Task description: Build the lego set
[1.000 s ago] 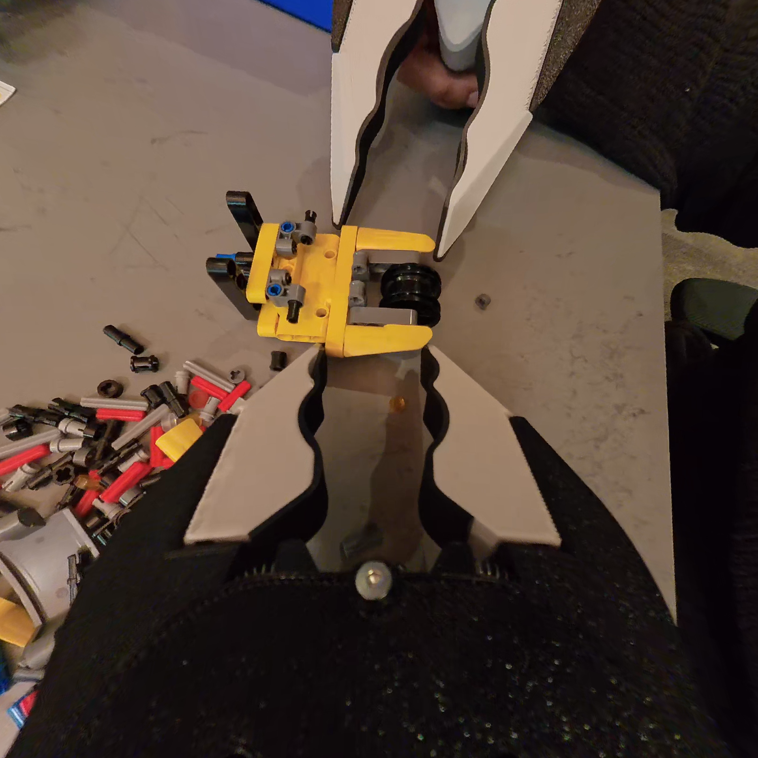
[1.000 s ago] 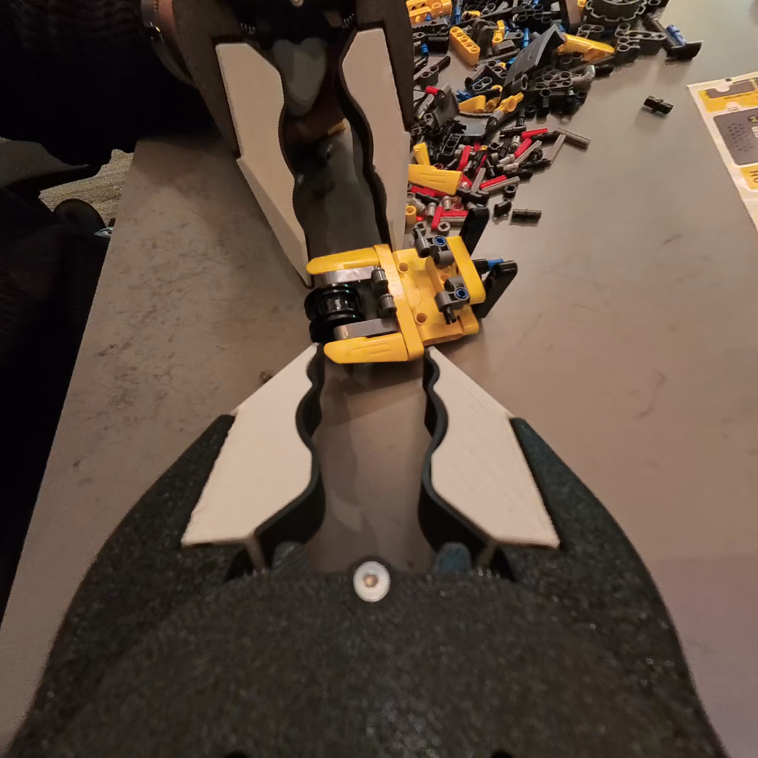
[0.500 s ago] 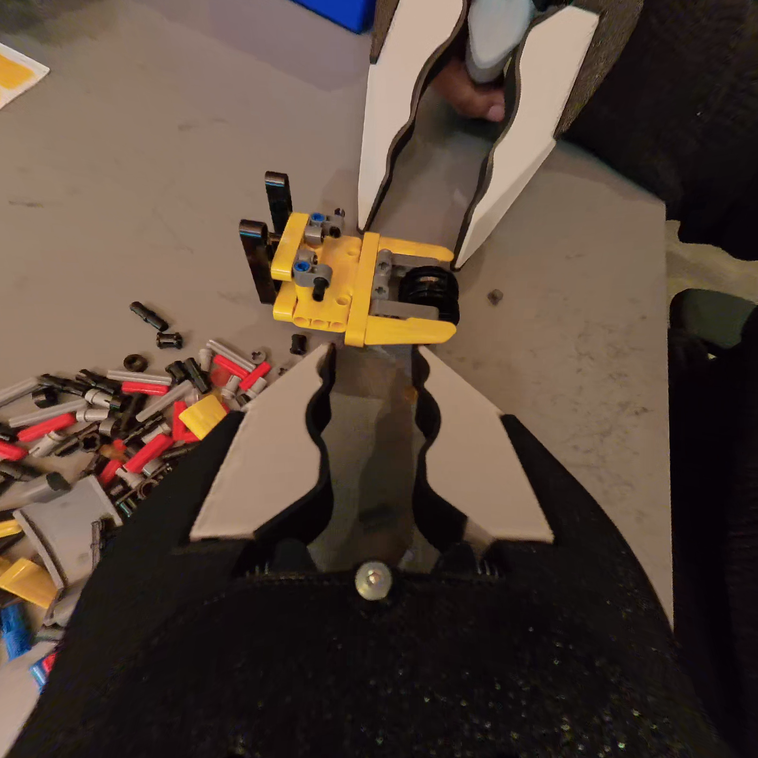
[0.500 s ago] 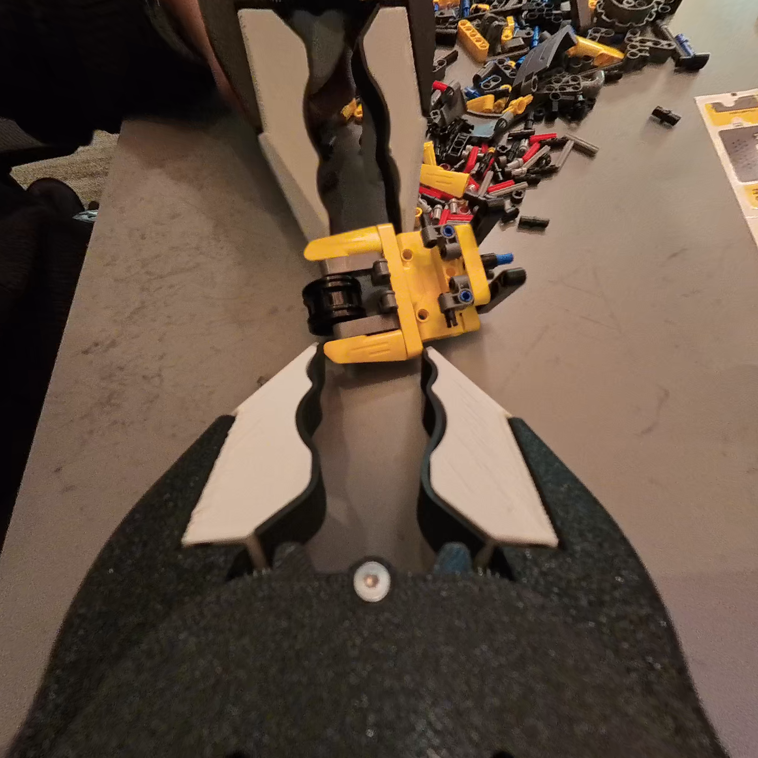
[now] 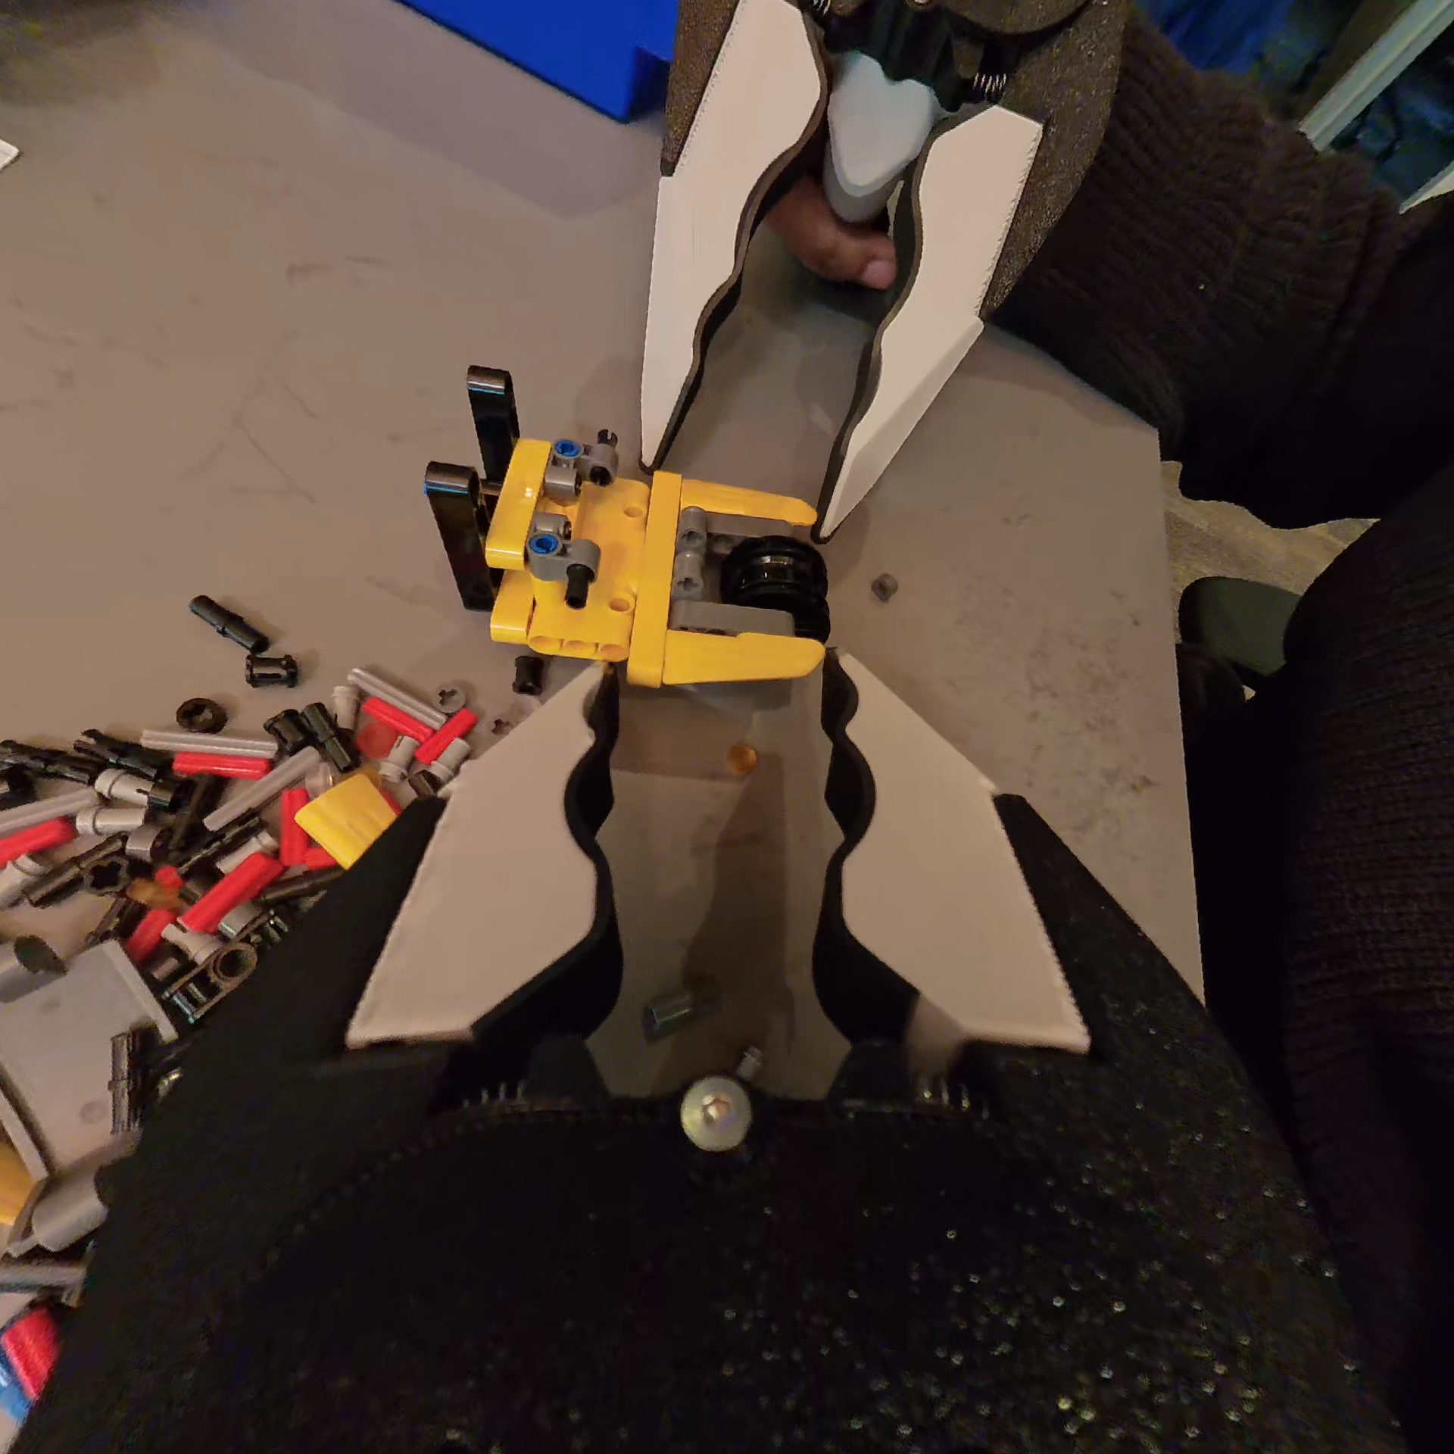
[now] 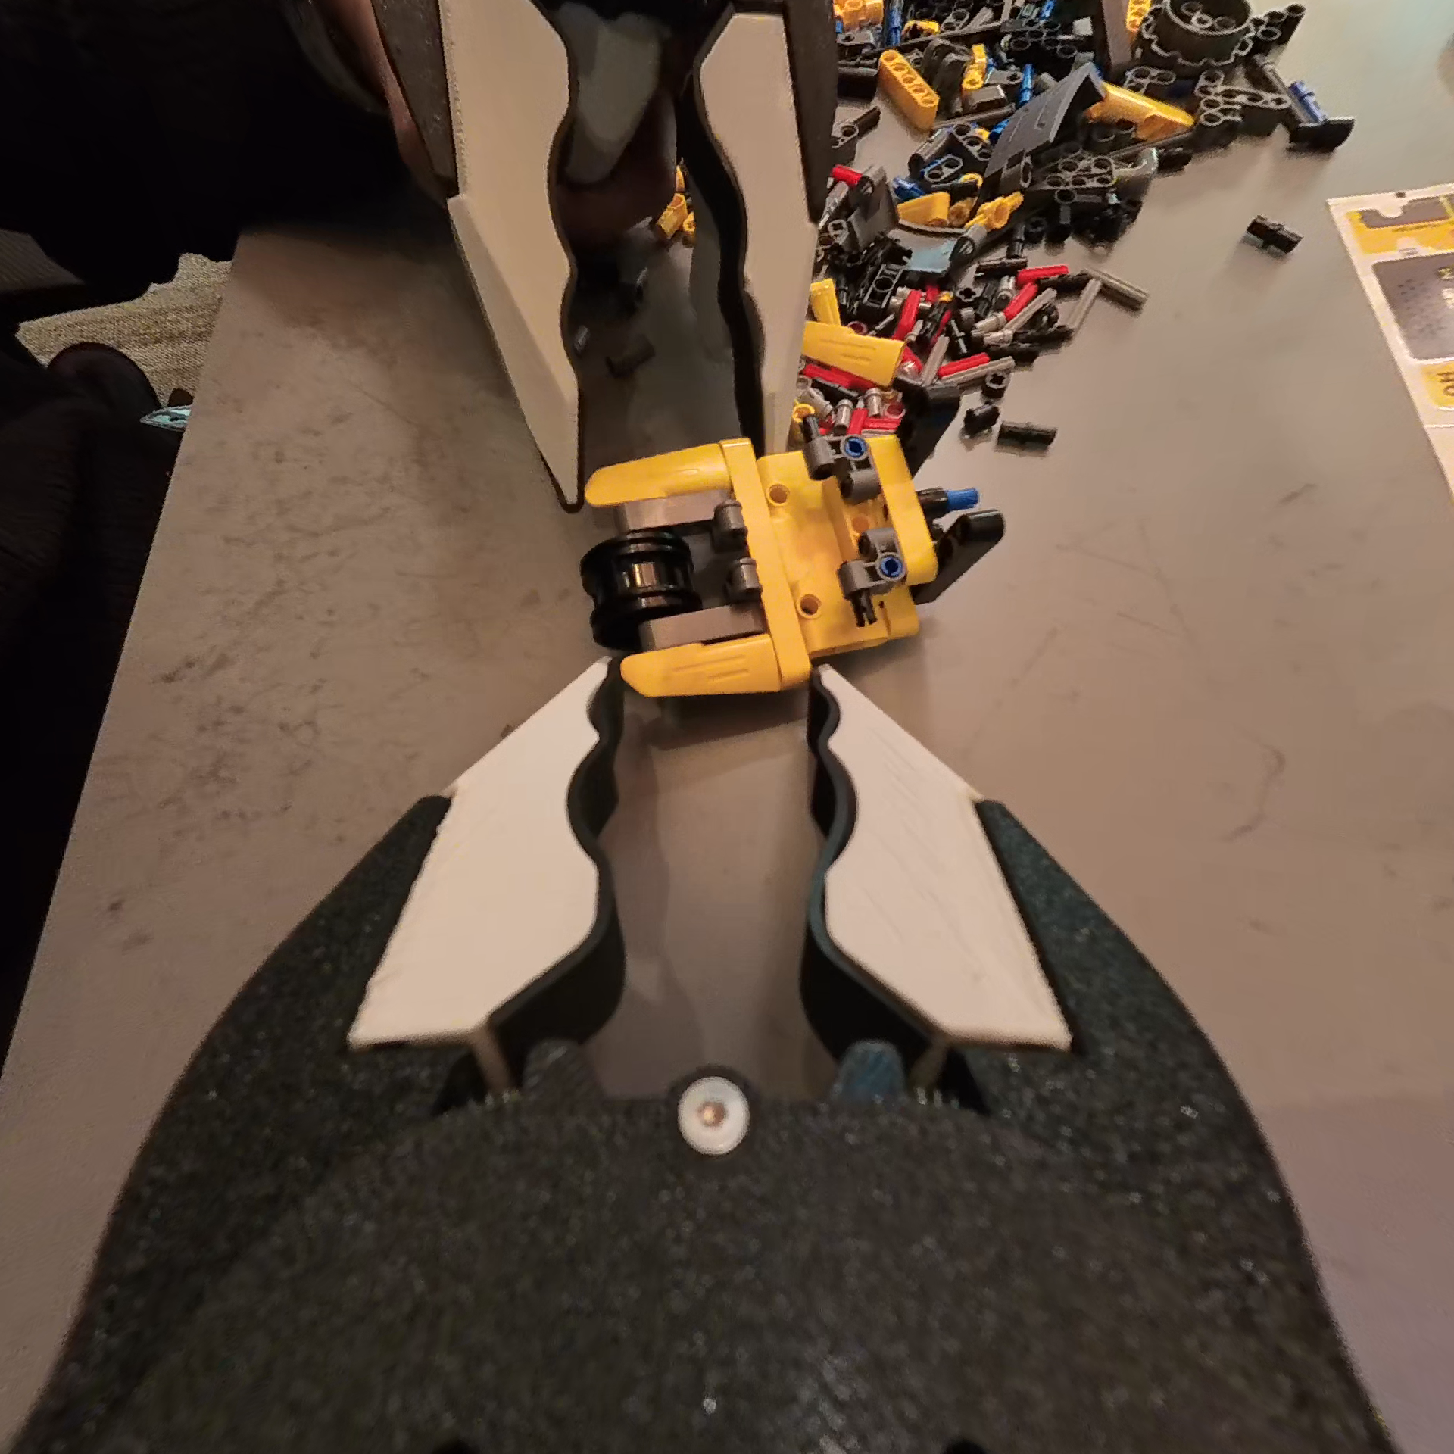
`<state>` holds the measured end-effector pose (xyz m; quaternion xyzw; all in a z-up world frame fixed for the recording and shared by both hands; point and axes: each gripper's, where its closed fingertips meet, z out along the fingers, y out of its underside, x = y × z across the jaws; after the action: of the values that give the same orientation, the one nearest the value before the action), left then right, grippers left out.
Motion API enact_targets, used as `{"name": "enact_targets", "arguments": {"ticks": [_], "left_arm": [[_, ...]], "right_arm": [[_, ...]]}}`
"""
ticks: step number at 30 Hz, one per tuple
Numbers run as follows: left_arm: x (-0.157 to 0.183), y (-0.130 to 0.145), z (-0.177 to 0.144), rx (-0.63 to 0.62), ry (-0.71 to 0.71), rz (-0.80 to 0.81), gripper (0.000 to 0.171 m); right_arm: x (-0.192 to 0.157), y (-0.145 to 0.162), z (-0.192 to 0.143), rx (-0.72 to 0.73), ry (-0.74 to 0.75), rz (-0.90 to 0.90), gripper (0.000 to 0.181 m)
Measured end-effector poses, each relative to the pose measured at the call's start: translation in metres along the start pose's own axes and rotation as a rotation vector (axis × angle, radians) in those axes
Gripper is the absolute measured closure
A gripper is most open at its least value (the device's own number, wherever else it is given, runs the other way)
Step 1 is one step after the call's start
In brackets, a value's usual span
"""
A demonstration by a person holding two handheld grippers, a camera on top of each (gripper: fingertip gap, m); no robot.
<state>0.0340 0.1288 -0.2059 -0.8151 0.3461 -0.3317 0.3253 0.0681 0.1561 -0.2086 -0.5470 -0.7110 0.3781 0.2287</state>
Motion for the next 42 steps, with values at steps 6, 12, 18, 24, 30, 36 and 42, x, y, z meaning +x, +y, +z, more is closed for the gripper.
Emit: {"name": "enact_targets", "arguments": {"ticks": [6,12,18,24,30,36,42], "left_arm": [[-0.002,0.002,0.001,-0.016,-0.011,-0.007,0.117],[-0.006,0.005,0.000,-0.024,-0.039,-0.005,0.115],[-0.004,-0.001,-0.010,0.014,-0.026,0.016,0.112],[-0.014,-0.019,-0.027,0.140,-0.050,-0.011,0.109],[-0.017,-0.036,-0.042,0.261,-0.081,0.014,0.101],[-0.013,-0.057,-0.066,0.390,-0.191,0.181,0.088],[-0.017,-0.074,-0.078,0.507,-0.344,0.277,0.055]], "right_arm": [[-0.001,0.000,-0.001,0.007,-0.019,0.027,0.134],[-0.003,0.001,-0.003,0.010,-0.017,0.013,0.135],[-0.003,-0.022,-0.018,0.145,-0.047,0.056,0.129],[0.026,-0.052,-0.038,0.362,0.125,0.062,0.124],[0.043,-0.047,-0.029,0.339,0.210,0.107,0.124],[0.053,-0.047,-0.033,0.361,0.245,0.162,0.123],[0.064,-0.046,-0.038,0.376,0.285,0.205,0.122]]}}
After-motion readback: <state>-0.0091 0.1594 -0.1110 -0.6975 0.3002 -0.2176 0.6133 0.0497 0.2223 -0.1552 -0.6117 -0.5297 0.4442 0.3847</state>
